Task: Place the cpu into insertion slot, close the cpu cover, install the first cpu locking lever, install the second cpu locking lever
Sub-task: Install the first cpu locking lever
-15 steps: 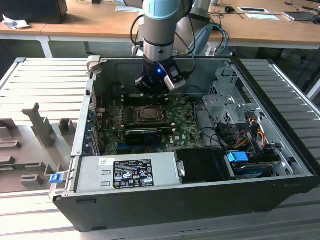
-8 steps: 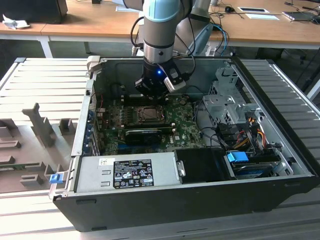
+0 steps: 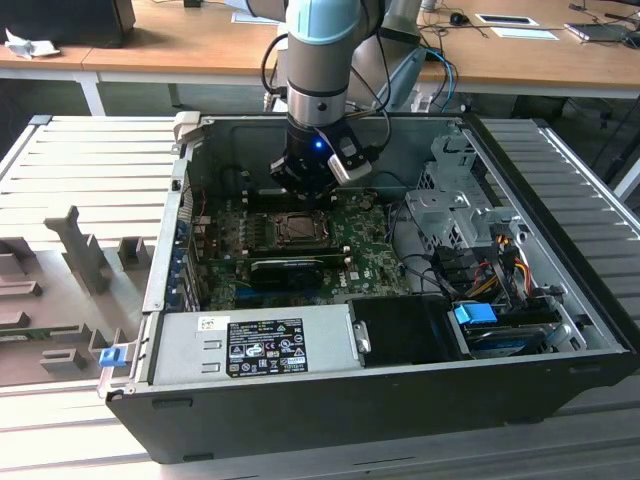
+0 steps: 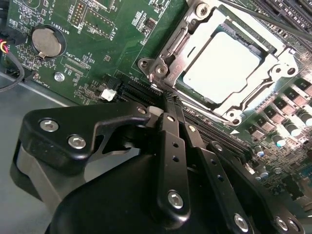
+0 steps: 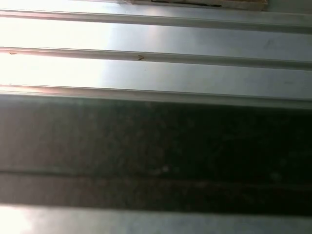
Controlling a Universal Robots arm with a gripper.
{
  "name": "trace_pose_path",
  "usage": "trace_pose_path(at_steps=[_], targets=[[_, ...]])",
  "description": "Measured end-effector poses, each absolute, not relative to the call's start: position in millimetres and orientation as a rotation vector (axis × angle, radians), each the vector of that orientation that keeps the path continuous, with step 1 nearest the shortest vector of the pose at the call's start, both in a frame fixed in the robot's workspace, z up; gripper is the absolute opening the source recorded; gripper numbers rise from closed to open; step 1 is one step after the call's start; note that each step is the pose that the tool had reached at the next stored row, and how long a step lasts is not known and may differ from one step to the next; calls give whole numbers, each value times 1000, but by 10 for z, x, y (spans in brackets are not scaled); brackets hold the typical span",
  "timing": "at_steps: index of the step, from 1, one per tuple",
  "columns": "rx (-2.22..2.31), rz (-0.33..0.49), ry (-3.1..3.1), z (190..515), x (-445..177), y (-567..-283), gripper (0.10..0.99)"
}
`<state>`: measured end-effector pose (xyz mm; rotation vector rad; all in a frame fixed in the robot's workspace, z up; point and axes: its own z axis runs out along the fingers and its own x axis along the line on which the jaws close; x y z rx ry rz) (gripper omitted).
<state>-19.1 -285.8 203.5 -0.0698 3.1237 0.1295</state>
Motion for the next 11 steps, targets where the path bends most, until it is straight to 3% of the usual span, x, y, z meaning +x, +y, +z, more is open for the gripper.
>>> trace_pose_path(at_steps=[11], targets=[[-70,128,3124,2009,-187,-2865,106]])
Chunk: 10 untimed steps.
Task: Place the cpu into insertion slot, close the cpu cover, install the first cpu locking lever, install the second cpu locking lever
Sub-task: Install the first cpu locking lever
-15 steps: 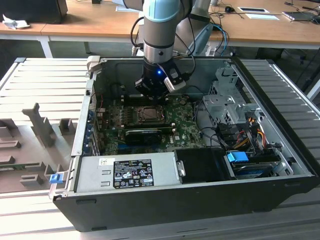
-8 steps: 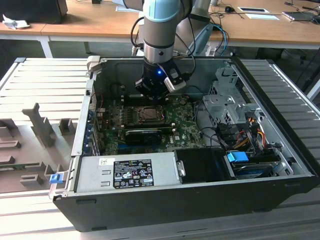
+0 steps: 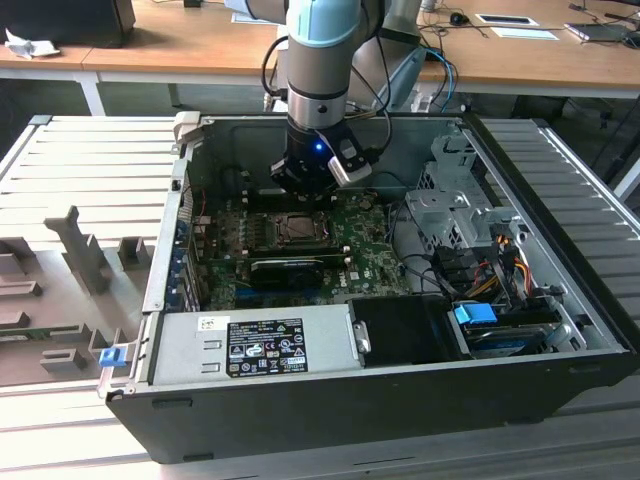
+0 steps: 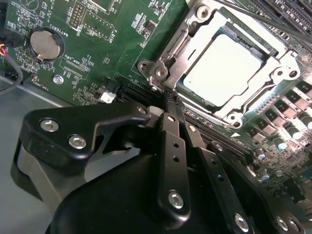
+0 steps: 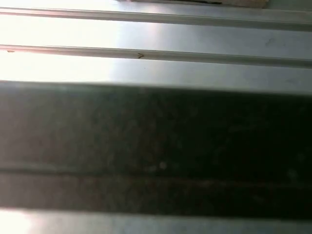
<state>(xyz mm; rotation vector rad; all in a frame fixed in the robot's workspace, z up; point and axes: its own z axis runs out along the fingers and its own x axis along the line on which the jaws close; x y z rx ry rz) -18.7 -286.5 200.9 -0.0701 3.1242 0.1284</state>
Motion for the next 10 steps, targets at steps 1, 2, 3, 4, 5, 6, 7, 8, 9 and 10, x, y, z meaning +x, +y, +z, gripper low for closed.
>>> trace_pose_path(at_steps=[1,2,3,4,5,6,7,8,9,10], targets=[[-70,131,3124,2010,-187,-2864,106],[-70,132,3123,2021,-186,-2863,106],[-70,131,3123,2031,-186,-2863,106],[-70,131,3124,2056,-187,-2864,106],[-70,130,3124,2073,-187,-2864,106],[-70,131,3124,2096,-187,-2864,106],[-70,131,3124,2115,-187,-2864,106],[-70,131,3124,2128,-187,-2864,106],[-70,131,3124,2128,-186,-2866,106],[-70,130,3124,2129,-186,-2879,106]])
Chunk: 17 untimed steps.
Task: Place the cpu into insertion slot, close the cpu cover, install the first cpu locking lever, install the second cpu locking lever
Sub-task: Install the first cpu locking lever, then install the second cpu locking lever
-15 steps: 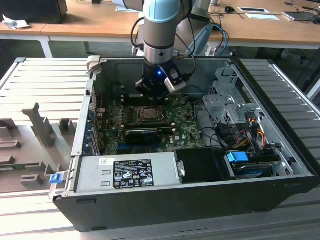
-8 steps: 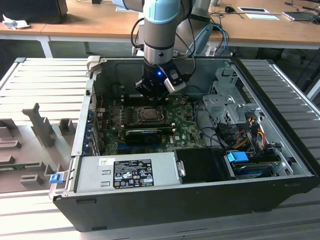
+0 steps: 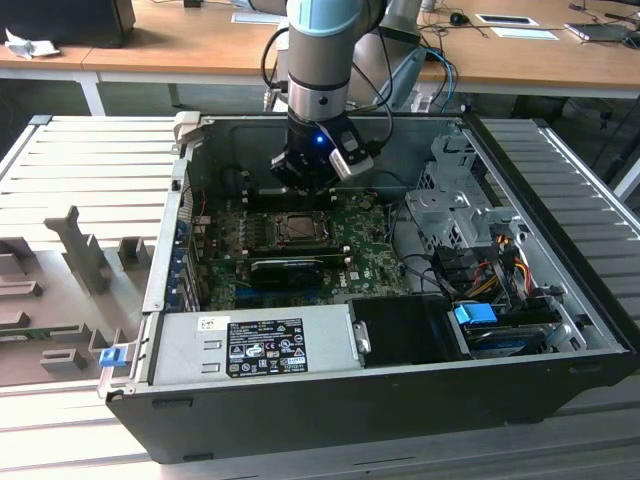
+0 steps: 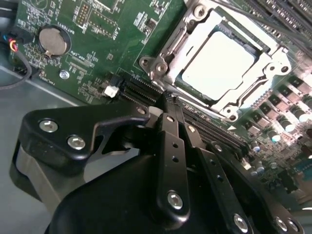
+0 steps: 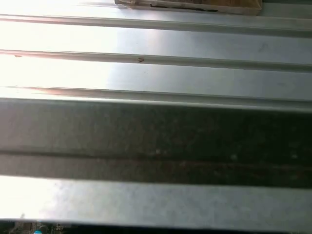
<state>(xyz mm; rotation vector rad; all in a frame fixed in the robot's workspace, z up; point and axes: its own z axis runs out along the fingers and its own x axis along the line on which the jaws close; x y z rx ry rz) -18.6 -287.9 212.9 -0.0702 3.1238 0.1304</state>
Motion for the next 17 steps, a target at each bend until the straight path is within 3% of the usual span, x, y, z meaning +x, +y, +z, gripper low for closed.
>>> trace_pose_path(at_steps=[17], targets=[[-70,130,3124,2129,-187,-2970,106]])
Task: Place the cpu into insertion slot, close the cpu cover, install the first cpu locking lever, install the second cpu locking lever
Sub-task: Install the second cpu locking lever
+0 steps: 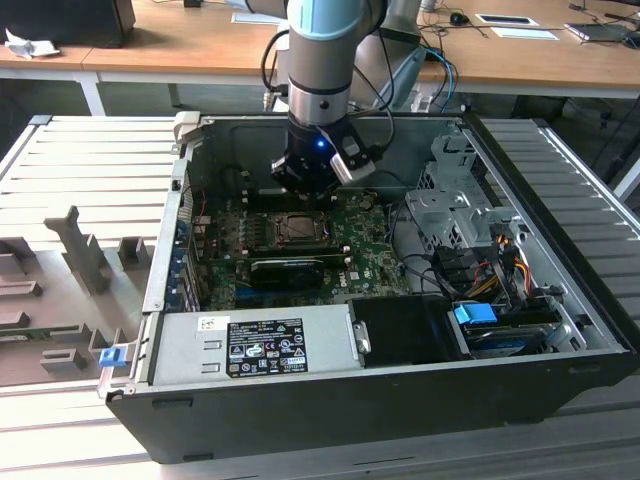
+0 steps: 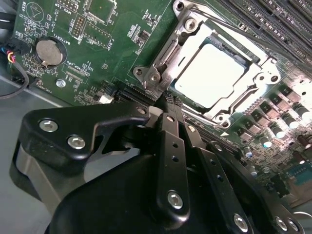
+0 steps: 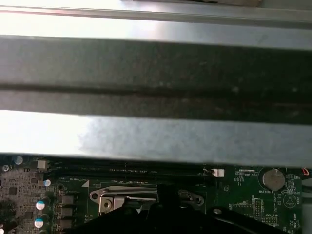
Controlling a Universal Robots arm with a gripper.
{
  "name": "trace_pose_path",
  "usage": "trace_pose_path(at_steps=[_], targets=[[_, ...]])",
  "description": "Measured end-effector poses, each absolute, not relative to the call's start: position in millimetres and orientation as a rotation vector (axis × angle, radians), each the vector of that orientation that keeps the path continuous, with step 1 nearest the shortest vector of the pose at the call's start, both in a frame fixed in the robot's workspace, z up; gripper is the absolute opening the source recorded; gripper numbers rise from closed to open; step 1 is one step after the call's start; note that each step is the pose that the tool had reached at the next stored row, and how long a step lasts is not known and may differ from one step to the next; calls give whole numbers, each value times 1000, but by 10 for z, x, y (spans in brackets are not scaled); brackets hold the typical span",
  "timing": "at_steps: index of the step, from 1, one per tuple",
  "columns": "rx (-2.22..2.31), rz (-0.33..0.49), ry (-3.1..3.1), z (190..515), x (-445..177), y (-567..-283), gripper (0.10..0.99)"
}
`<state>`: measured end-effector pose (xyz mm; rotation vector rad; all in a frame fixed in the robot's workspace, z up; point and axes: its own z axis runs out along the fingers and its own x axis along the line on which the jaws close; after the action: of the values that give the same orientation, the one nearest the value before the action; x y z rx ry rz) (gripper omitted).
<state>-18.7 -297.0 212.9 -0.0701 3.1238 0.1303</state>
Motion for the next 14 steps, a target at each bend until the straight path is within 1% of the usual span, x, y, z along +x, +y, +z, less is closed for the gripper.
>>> trace_pose_path(at_steps=[9,14], targets=[[-70,130,3124,2135,-187,-3043,106],[-70,131,3124,2257,-186,-3054,106]])
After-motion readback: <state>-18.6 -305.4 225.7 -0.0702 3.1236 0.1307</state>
